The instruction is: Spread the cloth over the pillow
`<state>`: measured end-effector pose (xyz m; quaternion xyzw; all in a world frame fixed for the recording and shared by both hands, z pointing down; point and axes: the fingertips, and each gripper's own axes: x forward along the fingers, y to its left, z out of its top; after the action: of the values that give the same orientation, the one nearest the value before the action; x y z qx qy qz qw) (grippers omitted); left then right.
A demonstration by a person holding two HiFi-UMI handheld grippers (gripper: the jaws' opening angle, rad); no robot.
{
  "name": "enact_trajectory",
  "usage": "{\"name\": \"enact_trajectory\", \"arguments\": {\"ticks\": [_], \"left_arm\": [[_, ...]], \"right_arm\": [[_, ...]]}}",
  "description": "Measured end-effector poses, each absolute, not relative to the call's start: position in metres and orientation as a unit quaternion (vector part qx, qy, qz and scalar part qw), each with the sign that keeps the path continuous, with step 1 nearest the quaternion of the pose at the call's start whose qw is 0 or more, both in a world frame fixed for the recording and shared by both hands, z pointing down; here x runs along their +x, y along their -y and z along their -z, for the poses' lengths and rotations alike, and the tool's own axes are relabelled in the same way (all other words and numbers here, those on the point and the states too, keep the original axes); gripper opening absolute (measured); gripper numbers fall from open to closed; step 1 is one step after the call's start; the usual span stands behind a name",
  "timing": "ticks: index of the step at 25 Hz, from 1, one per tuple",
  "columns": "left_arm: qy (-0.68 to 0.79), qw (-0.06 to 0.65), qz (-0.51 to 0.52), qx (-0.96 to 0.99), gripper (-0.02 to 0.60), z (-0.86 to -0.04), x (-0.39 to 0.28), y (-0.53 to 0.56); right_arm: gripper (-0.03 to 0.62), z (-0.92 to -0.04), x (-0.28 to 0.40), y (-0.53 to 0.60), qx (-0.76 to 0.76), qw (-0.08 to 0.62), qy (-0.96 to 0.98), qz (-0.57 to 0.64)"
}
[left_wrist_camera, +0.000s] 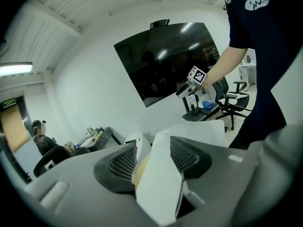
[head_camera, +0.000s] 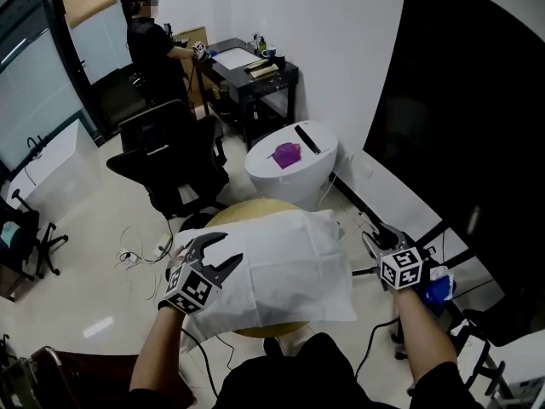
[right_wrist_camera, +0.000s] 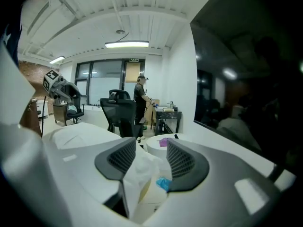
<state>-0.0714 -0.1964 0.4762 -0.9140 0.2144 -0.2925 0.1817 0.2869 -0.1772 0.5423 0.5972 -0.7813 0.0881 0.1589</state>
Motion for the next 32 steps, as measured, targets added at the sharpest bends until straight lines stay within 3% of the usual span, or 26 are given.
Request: {"name": "enact_trajectory", "arguments": {"ticks": [15,26,32], "left_arm": [[-0.175,0.092,0.339,-0.92,0.213,-0.553,0.032,0.271],[-0.155,0.037,0.373,-0.914,0.213,-0.614,0.063,0.281],[-0.151,0.024,0.385,-0.91,0.213,-0.631,0.066,0.283]], "right_arm": [[0.193,-0.64,0.292,0.335,0.476,0.252,0.823,-0.179],[0.17,-0.749,0.252,0.35,0.315,0.337,0.845,-0.271],[0.093,-0.767,0.237,0.347,0.271,0.341,0.849,-0.298]]}}
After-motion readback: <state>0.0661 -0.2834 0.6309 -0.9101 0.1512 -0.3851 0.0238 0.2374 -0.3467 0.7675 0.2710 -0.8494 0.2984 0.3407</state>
